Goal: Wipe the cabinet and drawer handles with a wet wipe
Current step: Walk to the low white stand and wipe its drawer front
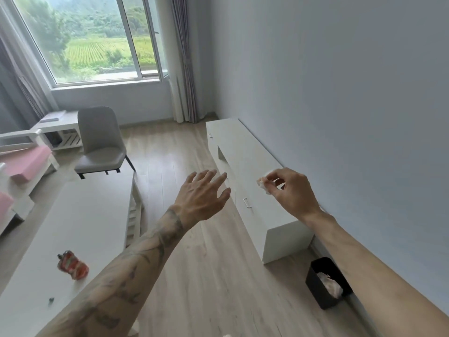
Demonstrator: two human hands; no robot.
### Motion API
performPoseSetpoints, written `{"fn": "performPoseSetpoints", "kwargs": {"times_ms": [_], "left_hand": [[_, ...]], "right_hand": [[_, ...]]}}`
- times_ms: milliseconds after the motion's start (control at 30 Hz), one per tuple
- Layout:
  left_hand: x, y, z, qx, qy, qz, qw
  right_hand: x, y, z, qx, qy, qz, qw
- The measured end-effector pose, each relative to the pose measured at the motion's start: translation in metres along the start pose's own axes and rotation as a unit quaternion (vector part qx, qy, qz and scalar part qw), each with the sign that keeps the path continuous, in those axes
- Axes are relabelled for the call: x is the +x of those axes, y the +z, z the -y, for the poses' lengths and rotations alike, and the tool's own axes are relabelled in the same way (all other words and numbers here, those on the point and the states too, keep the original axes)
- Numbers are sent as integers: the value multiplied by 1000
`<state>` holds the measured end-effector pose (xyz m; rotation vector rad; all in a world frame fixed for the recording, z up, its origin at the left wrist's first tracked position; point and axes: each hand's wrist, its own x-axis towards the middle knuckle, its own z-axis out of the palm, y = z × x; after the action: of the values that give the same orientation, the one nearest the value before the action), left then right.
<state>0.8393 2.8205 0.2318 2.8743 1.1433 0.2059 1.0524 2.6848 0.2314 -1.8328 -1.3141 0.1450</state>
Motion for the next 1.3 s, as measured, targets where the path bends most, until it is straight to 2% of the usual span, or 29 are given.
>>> {"fn": "performPoseSetpoints", "kwargs": {"times_ms": [367, 567, 733, 1000, 1300], "left_hand": [[266, 44, 129, 11, 54, 56, 997], [398, 89, 182, 4, 126, 64, 990], [503, 147, 228, -9, 205, 98, 974], [623, 222, 265, -4, 332, 156, 930], [725, 343, 279, 8, 403, 187, 896]], "right_hand": [[229, 122, -83, -3, 96, -12, 995], [319, 182, -120, -23, 146, -58, 987], [372, 249, -150, -47, 227, -84, 969], [422, 327, -193, -45, 370, -142, 917], [460, 415, -297, -33, 453, -202, 868]]}}
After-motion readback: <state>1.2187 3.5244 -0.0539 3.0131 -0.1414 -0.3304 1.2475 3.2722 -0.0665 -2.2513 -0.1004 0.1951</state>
